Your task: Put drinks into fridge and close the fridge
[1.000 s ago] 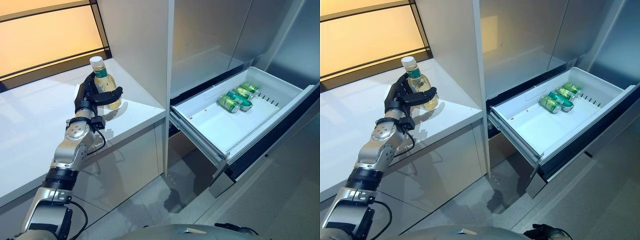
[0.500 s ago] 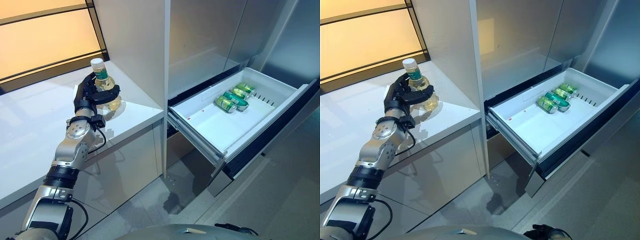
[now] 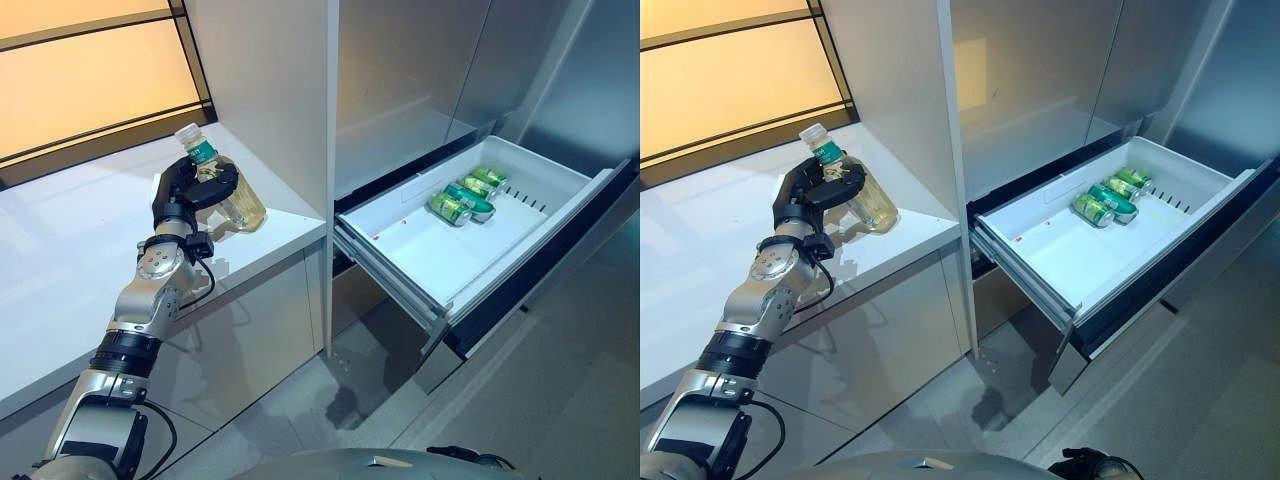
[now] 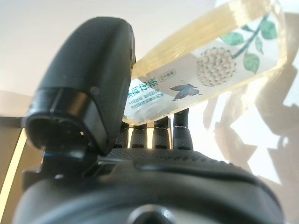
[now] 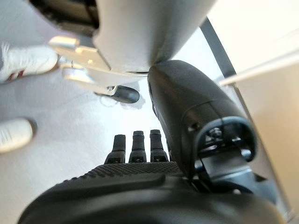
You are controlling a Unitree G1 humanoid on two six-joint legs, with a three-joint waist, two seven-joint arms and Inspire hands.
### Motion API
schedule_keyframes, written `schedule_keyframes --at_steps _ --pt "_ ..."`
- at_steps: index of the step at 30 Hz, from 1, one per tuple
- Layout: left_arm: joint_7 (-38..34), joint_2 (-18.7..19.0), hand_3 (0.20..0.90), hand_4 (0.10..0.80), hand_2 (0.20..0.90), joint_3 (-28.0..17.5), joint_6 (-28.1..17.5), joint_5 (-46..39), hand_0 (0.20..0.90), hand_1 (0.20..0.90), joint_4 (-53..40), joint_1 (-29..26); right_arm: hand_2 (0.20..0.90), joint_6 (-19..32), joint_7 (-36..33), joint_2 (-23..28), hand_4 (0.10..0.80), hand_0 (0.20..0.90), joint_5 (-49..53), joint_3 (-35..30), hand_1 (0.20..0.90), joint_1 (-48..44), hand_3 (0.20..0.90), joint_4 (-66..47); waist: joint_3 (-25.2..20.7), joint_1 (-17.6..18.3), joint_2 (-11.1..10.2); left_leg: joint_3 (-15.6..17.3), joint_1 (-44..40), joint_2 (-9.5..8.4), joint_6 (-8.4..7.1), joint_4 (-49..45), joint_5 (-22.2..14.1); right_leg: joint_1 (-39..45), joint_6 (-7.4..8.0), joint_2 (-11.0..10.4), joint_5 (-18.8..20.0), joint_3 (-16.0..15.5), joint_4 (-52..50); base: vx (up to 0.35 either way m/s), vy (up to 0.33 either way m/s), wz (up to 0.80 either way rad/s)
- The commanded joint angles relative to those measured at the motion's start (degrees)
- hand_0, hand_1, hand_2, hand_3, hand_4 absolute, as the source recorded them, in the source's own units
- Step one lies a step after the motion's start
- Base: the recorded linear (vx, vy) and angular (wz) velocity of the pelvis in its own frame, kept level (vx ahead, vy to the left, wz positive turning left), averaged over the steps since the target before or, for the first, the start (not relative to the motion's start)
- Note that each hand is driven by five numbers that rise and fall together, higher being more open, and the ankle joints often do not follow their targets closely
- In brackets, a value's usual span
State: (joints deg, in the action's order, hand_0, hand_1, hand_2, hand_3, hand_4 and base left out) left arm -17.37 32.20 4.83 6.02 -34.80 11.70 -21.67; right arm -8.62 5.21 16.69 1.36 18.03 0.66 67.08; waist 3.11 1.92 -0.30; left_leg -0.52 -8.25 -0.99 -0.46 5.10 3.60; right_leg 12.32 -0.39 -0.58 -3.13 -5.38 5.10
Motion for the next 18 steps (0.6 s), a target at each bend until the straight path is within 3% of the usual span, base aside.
schedule_keyframes --at_steps 1,8,18 --pt "0.8 3.1 0.200 0.100 0.300 -1.4 -8.7 1.0 0.300 0.300 -3.3 -14.0 0.900 2.7 5.2 0.7 0.800 0.900 -7.6 5.1 0.900 -1.2 0.900 -1.5 -2.4 -0.6 0.6 -2.8 -0.3 -1.95 0.93 -0.1 -5.8 -4.3 3.81 0.0 2.1 0.8 -1.6 0.000 0.000 0.00" --pt "1.2 3.0 0.200 0.100 0.300 0.8 -9.2 1.6 0.300 0.300 -8.8 -13.2 0.900 2.7 11.2 2.2 0.800 0.900 -16.0 14.4 0.900 -4.4 0.900 -13.2 -2.4 -2.2 0.3 -3.9 0.3 -2.28 0.73 -0.1 -5.6 -4.1 3.86 -0.4 2.3 -0.3 -0.9 -0.020 0.001 0.04" --pt "2.4 3.3 0.200 0.100 0.300 2.0 -10.1 1.9 0.300 0.300 -16.0 -11.1 0.900 0.1 13.5 3.7 0.800 0.900 -18.8 18.0 0.900 -8.7 0.900 -29.0 -1.8 -4.0 -0.1 -5.0 0.8 -2.66 0.69 -0.1 -5.1 -4.0 3.94 -0.9 2.7 -1.5 -0.8 -0.038 0.013 0.03"
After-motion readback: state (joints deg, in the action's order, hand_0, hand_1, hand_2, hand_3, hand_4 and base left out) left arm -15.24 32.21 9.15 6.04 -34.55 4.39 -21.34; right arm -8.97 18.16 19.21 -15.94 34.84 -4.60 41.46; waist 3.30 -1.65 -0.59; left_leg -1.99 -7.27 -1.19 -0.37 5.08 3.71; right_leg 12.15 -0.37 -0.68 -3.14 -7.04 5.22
